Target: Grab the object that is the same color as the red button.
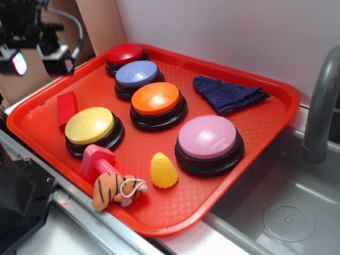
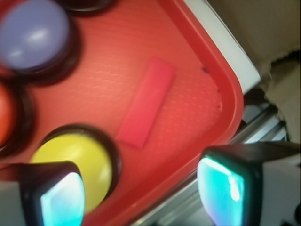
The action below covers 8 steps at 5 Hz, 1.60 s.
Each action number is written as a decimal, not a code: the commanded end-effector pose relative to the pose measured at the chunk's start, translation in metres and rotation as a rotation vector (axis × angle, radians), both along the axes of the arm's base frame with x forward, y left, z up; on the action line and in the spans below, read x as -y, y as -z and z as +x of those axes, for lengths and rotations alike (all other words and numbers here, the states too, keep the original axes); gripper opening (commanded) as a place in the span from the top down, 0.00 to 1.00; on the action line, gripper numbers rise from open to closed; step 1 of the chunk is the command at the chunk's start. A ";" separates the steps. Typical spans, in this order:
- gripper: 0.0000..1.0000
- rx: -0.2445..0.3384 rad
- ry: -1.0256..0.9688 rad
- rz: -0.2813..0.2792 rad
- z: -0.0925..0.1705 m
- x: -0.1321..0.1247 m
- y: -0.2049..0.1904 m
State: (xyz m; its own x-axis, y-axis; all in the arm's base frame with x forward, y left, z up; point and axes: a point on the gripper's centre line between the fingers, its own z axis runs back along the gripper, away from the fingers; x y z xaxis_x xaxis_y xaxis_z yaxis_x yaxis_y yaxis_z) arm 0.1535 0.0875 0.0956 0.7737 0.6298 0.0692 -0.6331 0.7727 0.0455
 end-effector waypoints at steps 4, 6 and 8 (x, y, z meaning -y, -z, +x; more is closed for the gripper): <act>0.00 0.098 -0.173 -0.023 0.014 -0.037 0.092; 1.00 0.095 -0.138 -0.004 0.014 -0.035 0.085; 1.00 0.014 0.161 0.082 0.031 -0.023 0.021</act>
